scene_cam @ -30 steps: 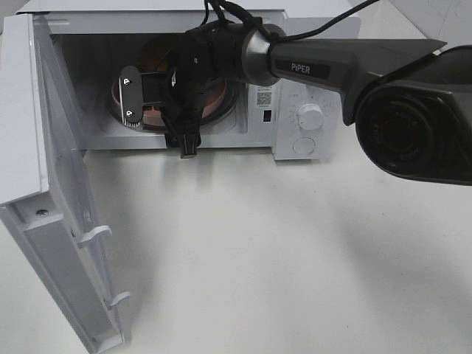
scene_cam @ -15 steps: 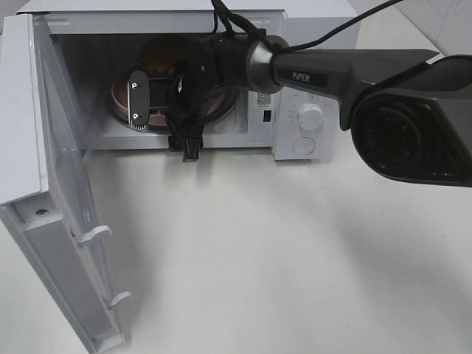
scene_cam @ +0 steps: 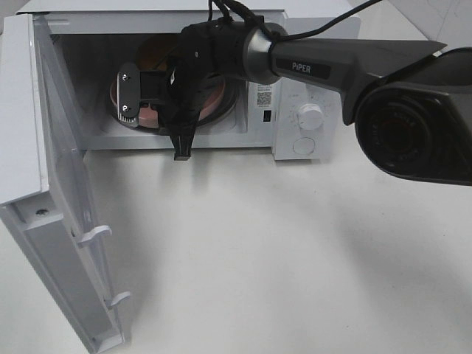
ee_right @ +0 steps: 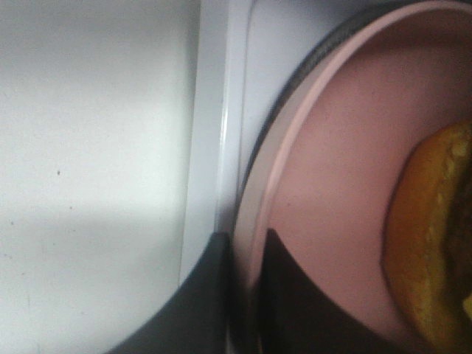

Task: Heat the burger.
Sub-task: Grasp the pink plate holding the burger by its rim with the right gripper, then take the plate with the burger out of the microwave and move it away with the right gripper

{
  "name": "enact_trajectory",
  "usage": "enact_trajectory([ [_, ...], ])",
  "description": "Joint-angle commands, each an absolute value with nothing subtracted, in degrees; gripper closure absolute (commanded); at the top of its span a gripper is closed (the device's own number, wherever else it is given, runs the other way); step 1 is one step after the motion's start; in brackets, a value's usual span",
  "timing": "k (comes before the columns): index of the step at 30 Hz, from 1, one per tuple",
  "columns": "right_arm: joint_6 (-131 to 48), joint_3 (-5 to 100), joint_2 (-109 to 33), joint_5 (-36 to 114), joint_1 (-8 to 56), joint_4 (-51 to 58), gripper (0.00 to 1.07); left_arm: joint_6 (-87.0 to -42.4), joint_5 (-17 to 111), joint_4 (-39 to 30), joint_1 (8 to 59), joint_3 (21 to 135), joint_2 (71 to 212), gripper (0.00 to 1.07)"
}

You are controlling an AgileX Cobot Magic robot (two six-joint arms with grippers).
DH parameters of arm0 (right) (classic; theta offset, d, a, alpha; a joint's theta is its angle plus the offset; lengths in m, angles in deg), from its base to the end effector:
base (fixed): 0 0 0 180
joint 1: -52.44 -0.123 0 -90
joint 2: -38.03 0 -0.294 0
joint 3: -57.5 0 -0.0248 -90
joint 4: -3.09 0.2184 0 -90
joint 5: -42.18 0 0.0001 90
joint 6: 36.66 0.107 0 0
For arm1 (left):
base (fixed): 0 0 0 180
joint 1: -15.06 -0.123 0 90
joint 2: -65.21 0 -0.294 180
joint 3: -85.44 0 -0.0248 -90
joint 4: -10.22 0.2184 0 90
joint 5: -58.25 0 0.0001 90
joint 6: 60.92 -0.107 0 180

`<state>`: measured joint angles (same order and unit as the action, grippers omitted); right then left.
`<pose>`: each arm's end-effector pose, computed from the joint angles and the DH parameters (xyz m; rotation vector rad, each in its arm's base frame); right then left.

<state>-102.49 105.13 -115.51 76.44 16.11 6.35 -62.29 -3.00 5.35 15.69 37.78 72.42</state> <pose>0.4399 0.3277 0.1358 -1.8804 1.5742 -0.1680 -0.0316 -0.0076 0.2589 0.0410 2.0246 -0.0932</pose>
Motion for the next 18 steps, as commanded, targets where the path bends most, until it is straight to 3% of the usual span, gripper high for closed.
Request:
enact_trajectory([
  [1, -103.12, 105.01, -115.51, 78.05, 16.86, 5.95, 1.07, -62.12, -3.05, 5.46, 15.52, 37.67, 71.56, 0.22],
  [18, -108.11, 101.00, -110.52, 80.40, 15.54, 5.84, 1.07, -62.12, -3.05, 5.46, 15.52, 37.67, 71.56, 0.22],
])
